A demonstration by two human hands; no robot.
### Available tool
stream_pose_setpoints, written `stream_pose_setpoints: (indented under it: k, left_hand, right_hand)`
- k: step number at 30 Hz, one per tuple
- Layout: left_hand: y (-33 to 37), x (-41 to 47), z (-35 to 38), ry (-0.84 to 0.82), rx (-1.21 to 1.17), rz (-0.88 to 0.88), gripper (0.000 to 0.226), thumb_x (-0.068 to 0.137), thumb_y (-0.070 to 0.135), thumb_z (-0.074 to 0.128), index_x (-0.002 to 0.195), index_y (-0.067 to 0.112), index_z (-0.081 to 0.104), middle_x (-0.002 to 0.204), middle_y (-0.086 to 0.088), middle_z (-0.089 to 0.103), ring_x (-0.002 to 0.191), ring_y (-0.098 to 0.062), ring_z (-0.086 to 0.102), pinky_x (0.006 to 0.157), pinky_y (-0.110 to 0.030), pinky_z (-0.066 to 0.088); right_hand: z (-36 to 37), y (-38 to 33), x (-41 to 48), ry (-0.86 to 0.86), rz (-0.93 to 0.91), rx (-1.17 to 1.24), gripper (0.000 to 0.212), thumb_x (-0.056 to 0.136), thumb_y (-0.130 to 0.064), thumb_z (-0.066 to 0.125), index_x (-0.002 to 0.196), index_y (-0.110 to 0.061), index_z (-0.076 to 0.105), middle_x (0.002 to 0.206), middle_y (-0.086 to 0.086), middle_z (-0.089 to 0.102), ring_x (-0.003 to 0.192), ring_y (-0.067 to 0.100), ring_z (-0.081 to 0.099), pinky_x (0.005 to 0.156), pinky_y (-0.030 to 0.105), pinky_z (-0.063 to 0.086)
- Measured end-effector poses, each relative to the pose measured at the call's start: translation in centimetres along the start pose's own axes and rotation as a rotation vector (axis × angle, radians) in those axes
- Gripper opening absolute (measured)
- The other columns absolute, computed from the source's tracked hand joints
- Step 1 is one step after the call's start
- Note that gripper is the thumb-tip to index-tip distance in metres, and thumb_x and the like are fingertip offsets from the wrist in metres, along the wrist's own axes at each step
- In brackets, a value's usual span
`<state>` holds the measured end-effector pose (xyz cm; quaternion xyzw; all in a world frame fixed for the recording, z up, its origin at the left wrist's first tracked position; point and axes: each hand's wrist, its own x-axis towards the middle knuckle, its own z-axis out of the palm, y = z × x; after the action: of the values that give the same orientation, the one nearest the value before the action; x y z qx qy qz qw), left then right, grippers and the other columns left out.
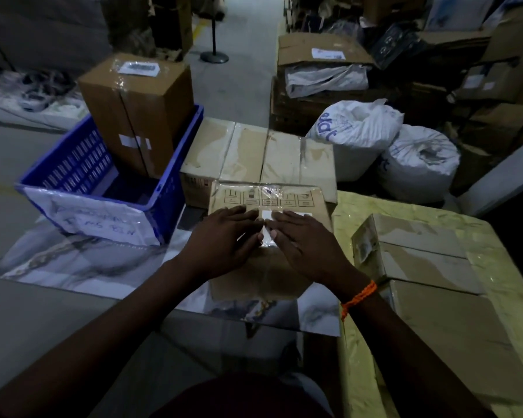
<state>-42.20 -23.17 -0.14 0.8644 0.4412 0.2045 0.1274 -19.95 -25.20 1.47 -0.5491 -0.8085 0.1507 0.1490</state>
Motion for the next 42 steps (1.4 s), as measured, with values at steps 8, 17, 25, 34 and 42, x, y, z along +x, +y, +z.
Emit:
stream_pose_setpoints:
  k: [8,17,25,34,42]
  left_hand:
    - [-0.9,2.8,-0.6,-0.311,0.271,-0.186,0.099,0.083,0.081,-0.006,0.164,0.026,0.002,0.172,-0.003,-0.007,0.158,-0.023,-0.008,0.125,-0.058,-0.003]
    - [-1.1,2.6,0.7,-0.293,0.273,-0.208,0.098,0.08,0.081,-0.012,0.163,0.029,-0.009,0.17,-0.001,-0.02,0.155,-0.021,-0.023,0.122,-0.057,-0.014]
    - [-0.9,1.7,0.9,0.221,-0.526,-0.688,0.09,0.089,0.059,0.067,0.157,0.024,0.021,0.161,-0.008,0.031,0.149,-0.034,0.032,0.116,-0.049,0.036]
    - [1.4,-3.5,-0.2,0.322,-0.799,-0.642,0.053,0.093,0.036,0.073,0.137,0.038,0.042,0.127,0.013,0.055,0.116,-0.012,0.056,0.082,-0.024,0.048]
    - [-0.3,-9.2,-2.4,0.531,-1.105,-0.947,0.058,0.099,0.066,0.041,0.108,0.016,0.069,0.104,-0.004,0.074,0.097,-0.018,0.068,0.075,-0.037,0.051]
  right_hand:
    - [-1.0,3.0,2.5,-0.085,0.135,-0.158,0.076,0.103,-0.066,0.014,0.165,-0.022,0.02,0.173,0.002,0.014,0.16,0.018,0.01,0.127,0.042,0.006]
    - [0.1,3.7,2.3,-0.074,0.171,-0.259,0.091,0.094,-0.08,0.007,0.166,-0.025,-0.004,0.173,0.0,-0.012,0.16,0.02,-0.011,0.128,0.054,0.002]
    - [-0.7,3.5,2.1,0.094,0.61,0.413,0.125,0.081,-0.078,0.063,0.165,-0.011,-0.002,0.173,0.014,0.007,0.158,0.033,0.015,0.125,0.046,0.023]
    - [1.0,2.4,-3.6,0.303,0.542,0.767,0.092,0.066,-0.088,0.067,0.143,-0.038,0.052,0.133,-0.012,0.069,0.124,0.012,0.064,0.107,0.04,0.05]
    - [0.9,-1.2,-5.4,0.236,0.718,1.368,0.042,0.102,-0.054,0.054,0.116,-0.021,0.075,0.101,0.005,0.08,0.088,0.017,0.078,0.072,0.035,0.061]
